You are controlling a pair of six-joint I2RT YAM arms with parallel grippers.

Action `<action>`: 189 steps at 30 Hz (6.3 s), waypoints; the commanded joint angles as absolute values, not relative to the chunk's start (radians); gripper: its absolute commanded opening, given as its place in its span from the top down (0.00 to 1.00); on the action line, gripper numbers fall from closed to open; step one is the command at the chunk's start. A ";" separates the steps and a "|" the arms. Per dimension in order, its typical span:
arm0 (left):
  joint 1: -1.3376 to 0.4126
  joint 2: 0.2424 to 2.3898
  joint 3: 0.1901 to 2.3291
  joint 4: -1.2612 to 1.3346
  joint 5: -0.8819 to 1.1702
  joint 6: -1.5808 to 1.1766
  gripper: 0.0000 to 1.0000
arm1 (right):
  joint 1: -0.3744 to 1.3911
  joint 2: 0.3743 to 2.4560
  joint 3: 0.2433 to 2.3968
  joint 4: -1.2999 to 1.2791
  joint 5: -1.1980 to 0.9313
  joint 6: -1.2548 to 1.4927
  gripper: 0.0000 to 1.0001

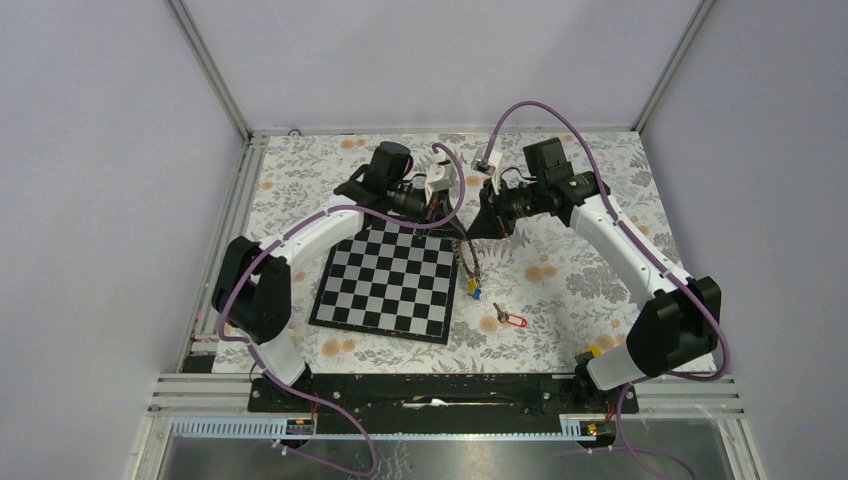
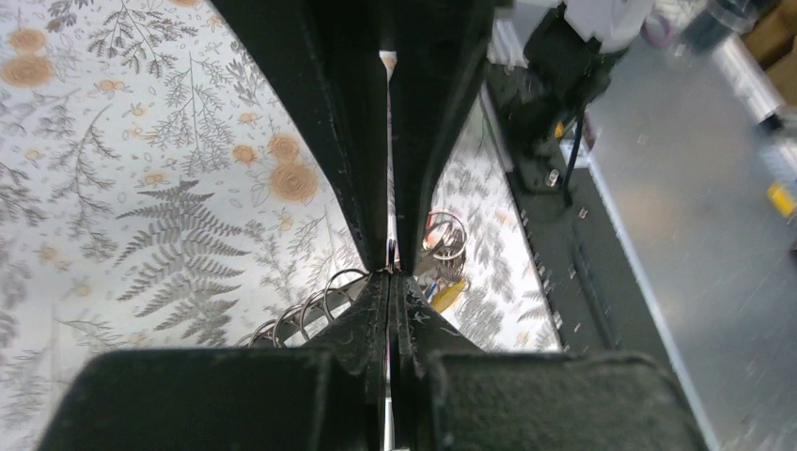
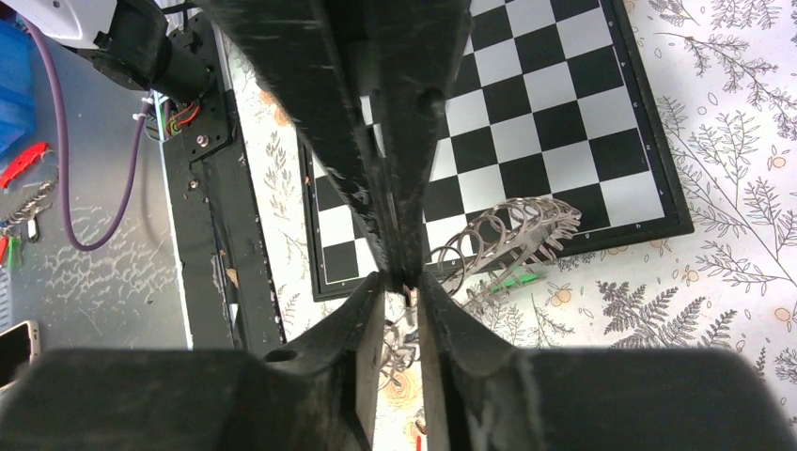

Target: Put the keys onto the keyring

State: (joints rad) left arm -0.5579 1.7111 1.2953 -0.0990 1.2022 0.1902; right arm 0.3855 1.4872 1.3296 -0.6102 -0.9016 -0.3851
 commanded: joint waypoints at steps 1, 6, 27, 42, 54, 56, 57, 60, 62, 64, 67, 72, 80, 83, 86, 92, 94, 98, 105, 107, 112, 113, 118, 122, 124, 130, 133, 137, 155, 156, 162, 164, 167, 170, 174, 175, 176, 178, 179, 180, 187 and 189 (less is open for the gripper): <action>-0.533 1.663 1.156 0.705 1.238 -0.473 1.00 | 0.380 1.429 1.329 -0.548 -0.898 -0.348 0.70; -0.520 1.703 1.025 1.297 1.192 -0.952 1.00 | 0.348 1.409 1.327 -0.532 -0.911 -0.328 0.64; -0.522 1.687 0.952 1.228 1.066 -0.945 1.00 | 0.286 1.399 1.274 -0.454 -1.167 -0.274 0.72; -0.523 1.701 0.951 1.273 1.088 -0.969 1.00 | 0.287 1.412 1.233 -0.398 -1.135 -0.241 0.73; -0.526 1.702 0.943 1.301 1.100 -0.978 1.00 | 0.287 1.414 1.232 -0.386 -1.124 -0.228 0.73; -0.526 1.703 0.945 1.301 1.100 -0.978 1.00 | 0.288 1.415 1.232 -0.387 -1.140 -0.227 0.79; -0.526 1.703 0.945 1.301 1.100 -0.977 1.00 | 0.287 1.413 1.231 -0.387 -1.150 -0.228 0.82; -0.526 1.704 0.946 1.302 1.099 -0.976 1.00 | 0.287 1.413 1.222 -0.382 -1.182 -0.227 0.87; -0.526 1.706 0.946 1.302 1.099 -0.975 1.00 | 0.289 1.411 1.218 -0.382 -1.196 -0.227 0.87; -0.526 1.708 0.946 1.302 1.098 -0.974 1.00 | 0.292 1.412 1.216 -0.383 -1.202 -0.229 0.88; -0.526 1.712 0.948 1.302 1.098 -0.975 1.00 | 0.297 1.410 1.216 -0.387 -1.206 -0.231 0.92; -0.526 1.717 0.948 1.298 1.100 -0.961 1.00 | 0.298 1.406 1.240 -0.415 -1.186 -0.247 1.00; -0.516 1.668 1.035 0.834 1.119 -0.599 0.82 | 0.334 1.398 1.394 -0.656 -0.906 -0.426 1.00; -0.514 1.652 1.122 0.549 1.096 -0.386 0.76 | 0.376 1.397 1.451 -0.727 -0.798 -0.485 1.00; -0.514 1.651 1.165 0.468 1.096 -0.328 0.71 | 0.411 1.399 1.494 -0.766 -0.703 -0.529 1.00; -0.514 1.653 1.187 0.480 1.110 -0.325 0.68 | 0.473 1.409 1.536 -0.808 -0.568 -0.582 1.00; -0.515 1.657 1.194 0.482 1.117 -0.317 0.67 | 0.488 1.417 1.550 -0.820 -0.537 -0.588 1.00; -0.518 1.666 1.211 0.493 1.133 -0.302 0.65 | 0.504 1.439 1.567 -0.839 -0.522 -0.587 1.00; -0.534 1.680 1.196 0.564 1.188 -0.302 0.65 | 0.506 1.449 1.538 -0.813 -0.561 -0.555 1.00; -0.537 1.683 1.190 0.583 1.202 -0.301 0.67 | 0.505 1.449 1.530 -0.805 -0.576 -0.546 1.00; -0.538 1.686 1.172 0.608 1.244 -0.276 0.69 | 0.506 1.451 1.514 -0.787 -0.607 -0.531 1.00; -0.538 1.686 1.168 0.609 1.254 -0.268 0.69 | 0.505 1.450 1.511 -0.784 -0.612 -0.529 1.00; -0.538 1.687 1.164 0.588 1.293 -0.222 0.71 | 0.505 1.453 1.508 -0.778 -0.629 -0.522 1.00; -0.537 1.686 1.164 0.541 1.319 -0.170 0.71 | 0.505 1.450 1.505 -0.777 -0.629 -0.523 1.00; -0.537 1.684 1.166 0.505 1.327 -0.134 0.71 | 0.505 1.448 1.500 -0.776 -0.630 -0.524 1.00; -0.537 1.687 1.187 0.390 1.334 -0.028 0.75 | 0.503 1.445 1.494 -0.772 -0.635 -0.524 1.00; -0.537 1.685 1.196 0.350 1.329 -0.008 0.82 | 0.504 1.445 1.491 -0.772 -0.636 -0.522 1.00; -0.538 1.685 1.199 0.319 1.319 0.028 0.85 | 0.503 1.446 1.490 -0.768 -0.639 -0.520 1.00; -0.546 1.687 1.168 0.559 1.311 -0.231 1.00 | 0.498 1.448 1.467 -0.736 -0.651 -0.482 1.00; -0.543 1.689 1.146 0.661 1.313 -0.298 1.00 | 0.494 1.444 1.464 -0.732 -0.651 -0.474 1.00; -0.503 1.753 1.081 1.327 1.291 -0.867 1.00 | 0.412 1.396 1.423 -0.663 -0.749 -0.405 0.88; -0.499 1.782 1.097 1.412 1.284 -0.978 1.00 | 0.373 1.382 1.408 -0.634 -0.810 -0.385 0.81; -0.499 1.778 1.088 1.403 1.252 -0.984 1.00 | 0.348 1.371 1.395 -0.617 -0.859 -0.367 0.74; -0.500 1.758 1.079 1.319 1.221 -0.949 1.00 | 0.340 1.367 1.393 -0.610 -0.873 -0.358 0.71; -0.501 1.700 1.070 1.057 1.191 -0.757 1.00 | 0.336 1.370 1.387 -0.609 -0.897 -0.361 0.71; -0.501 1.689 1.071 1.005 1.187 -0.717 1.00 | 0.335 1.370 1.383 -0.611 -0.909 -0.364 0.71; -0.501 1.682 1.072 0.970 1.185 -0.691 1.00 | 0.335 1.370 1.378 -0.610 -0.921 -0.367 0.71; -0.502 1.677 1.069 0.955 1.186 -0.683 1.00 | 0.334 1.369 1.368 -0.609 -0.941 -0.372 0.71; -0.501 1.677 1.067 0.956 1.187 -0.687 1.00 | 0.334 1.367 1.364 -0.609 -0.946 -0.373 0.70; -0.502 1.676 1.066 0.960 1.186 -0.693 1.00 | 0.333 1.366 1.359 -0.609 -0.952 -0.375 0.70; -0.502 1.685 1.064 1.065 1.179 -0.815 1.00 | 0.333 1.355 1.323 -0.611 -1.019 -0.385 0.62; -0.502 1.685 1.066 1.082 1.175 -0.834 1.00 | 0.333 1.354 1.307 -0.602 -1.012 -0.382 0.61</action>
